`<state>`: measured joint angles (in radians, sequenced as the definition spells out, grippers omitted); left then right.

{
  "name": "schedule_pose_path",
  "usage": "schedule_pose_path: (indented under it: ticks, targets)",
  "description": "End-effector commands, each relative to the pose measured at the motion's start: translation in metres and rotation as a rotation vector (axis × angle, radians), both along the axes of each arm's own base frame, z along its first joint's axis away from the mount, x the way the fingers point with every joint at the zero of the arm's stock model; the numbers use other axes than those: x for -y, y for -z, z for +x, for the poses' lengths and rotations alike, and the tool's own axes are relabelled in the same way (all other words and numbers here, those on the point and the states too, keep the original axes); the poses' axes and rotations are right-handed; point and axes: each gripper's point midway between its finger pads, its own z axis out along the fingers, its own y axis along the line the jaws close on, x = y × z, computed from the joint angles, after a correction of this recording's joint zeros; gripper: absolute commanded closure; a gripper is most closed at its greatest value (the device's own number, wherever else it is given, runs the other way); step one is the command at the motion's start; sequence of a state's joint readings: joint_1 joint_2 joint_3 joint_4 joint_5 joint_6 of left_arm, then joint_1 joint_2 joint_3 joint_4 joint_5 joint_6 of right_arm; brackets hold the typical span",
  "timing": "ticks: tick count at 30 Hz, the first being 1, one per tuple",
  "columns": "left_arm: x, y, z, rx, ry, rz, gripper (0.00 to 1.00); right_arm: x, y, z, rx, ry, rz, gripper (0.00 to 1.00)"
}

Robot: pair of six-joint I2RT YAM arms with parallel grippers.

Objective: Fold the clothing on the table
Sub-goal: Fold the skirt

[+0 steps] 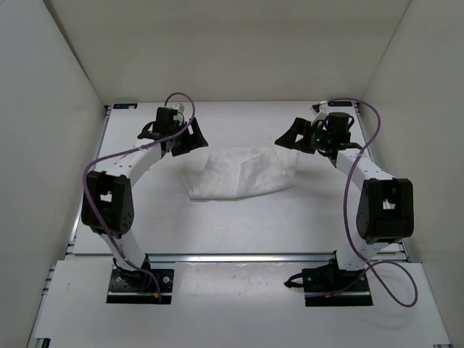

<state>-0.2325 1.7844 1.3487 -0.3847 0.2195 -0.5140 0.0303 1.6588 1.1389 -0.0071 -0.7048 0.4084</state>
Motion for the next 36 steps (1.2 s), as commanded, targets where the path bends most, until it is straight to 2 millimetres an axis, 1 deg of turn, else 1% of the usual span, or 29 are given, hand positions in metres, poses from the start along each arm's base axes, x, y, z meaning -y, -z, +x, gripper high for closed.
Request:
schedule_pose_path:
  ticks: [1,2,4,5,6,7,9,10,11,12,13,14,17,18,19,20,21,22,23,24,25,26,27,29,30,32,34,35,36]
  targets:
    - [0.005,-0.039,-0.022,0.139,0.037,0.05,0.13,0.009,0.008,-0.018,0.072,-0.016,-0.09,0.01]
    - [0.01,-0.029,-0.031,0.135,0.053,0.049,0.16,0.01,0.013,-0.027,0.041,-0.008,-0.116,0.01]
    - [0.019,-0.031,-0.05,0.17,0.083,0.031,0.21,0.012,0.037,-0.042,0.005,0.0,-0.185,0.01]
    - [0.025,-0.022,-0.056,0.182,0.103,0.037,0.26,0.013,0.04,-0.046,0.006,0.001,-0.192,0.0]
    - [0.029,-0.017,-0.063,0.188,0.114,0.028,0.28,0.012,0.05,-0.054,-0.012,0.0,-0.21,0.01]
    - [0.032,-0.016,-0.065,0.199,0.114,0.037,0.28,0.013,0.057,-0.058,-0.017,0.003,-0.22,0.01]
    - [0.031,-0.005,-0.066,0.2,0.096,0.081,0.24,0.011,0.06,-0.06,-0.004,-0.001,-0.241,0.01]
    - [0.032,0.002,-0.067,0.192,0.102,0.098,0.19,0.009,0.064,-0.059,0.004,-0.013,-0.258,0.01]
    - [0.029,0.005,-0.064,0.187,0.097,0.11,0.16,0.01,0.056,-0.052,0.027,-0.004,-0.279,0.01]
    - [0.031,0.005,-0.062,0.186,0.109,0.108,0.15,0.007,0.062,-0.054,0.012,-0.021,-0.293,0.02]
    - [0.034,0.009,-0.059,0.176,0.125,0.099,0.14,0.005,0.058,-0.047,0.031,-0.026,-0.316,0.02]
    - [0.035,0.015,-0.056,0.168,0.128,0.101,0.14,0.002,0.056,-0.042,0.046,-0.038,-0.334,0.04]
    - [0.047,0.012,-0.045,0.182,0.165,0.052,0.16,-0.006,0.06,-0.025,0.059,-0.063,-0.381,0.08]
    - [0.053,0.014,-0.042,0.187,0.182,0.043,0.16,-0.01,0.065,-0.021,0.051,-0.079,-0.391,0.09]
    - [0.062,0.006,-0.04,0.215,0.206,0.012,0.15,-0.012,0.066,-0.015,0.051,-0.086,-0.406,0.1]
    - [0.064,0.011,-0.037,0.203,0.207,-0.001,0.16,-0.02,0.068,-0.009,0.058,-0.113,-0.417,0.11]
    - [0.073,0.015,-0.038,0.197,0.226,-0.009,0.16,-0.019,0.081,-0.008,0.024,-0.125,-0.429,0.12]
    - [0.076,0.012,-0.034,0.206,0.23,-0.007,0.17,-0.022,0.08,-0.003,0.025,-0.133,-0.44,0.13]
    - [0.081,0.025,-0.035,0.175,0.237,-0.002,0.18,-0.022,0.086,0.003,0.014,-0.141,-0.445,0.15]
    - [0.086,0.034,-0.036,0.144,0.25,-0.006,0.21,-0.022,0.092,0.007,-0.006,-0.15,-0.451,0.22]
    - [0.092,0.032,-0.035,0.144,0.26,-0.022,0.25,-0.021,0.104,0.004,-0.046,-0.16,-0.459,0.28]
    - [0.096,0.042,-0.038,0.119,0.269,-0.02,0.28,-0.023,0.103,0.008,-0.045,-0.152,-0.461,0.29]
    - [0.097,0.049,-0.037,0.107,0.264,-0.017,0.34,-0.02,0.111,0.009,-0.045,-0.171,-0.483,0.3]
    - [0.097,0.057,-0.035,0.088,0.242,0.014,0.36,-0.015,0.118,0.013,-0.058,-0.158,-0.5,0.34]
    - [0.091,0.07,-0.033,0.065,0.217,0.046,0.39,-0.013,0.121,0.014,-0.069,-0.161,-0.496,0.37]
    - [0.085,0.075,-0.026,0.053,0.189,0.094,0.41,-0.009,0.126,0.017,-0.079,-0.159,-0.496,0.45]
    - [0.069,0.09,-0.022,0.011,0.147,0.177,0.42,-0.006,0.131,0.02,-0.1,-0.151,-0.504,0.61]
    - [0.061,0.091,-0.02,0.005,0.124,0.221,0.44,-0.003,0.136,0.019,-0.115,-0.153,-0.521,0.67]
    - [0.057,0.097,-0.023,-0.015,0.136,0.243,0.45,0.002,0.137,0.023,-0.115,-0.144,-0.531,0.7]
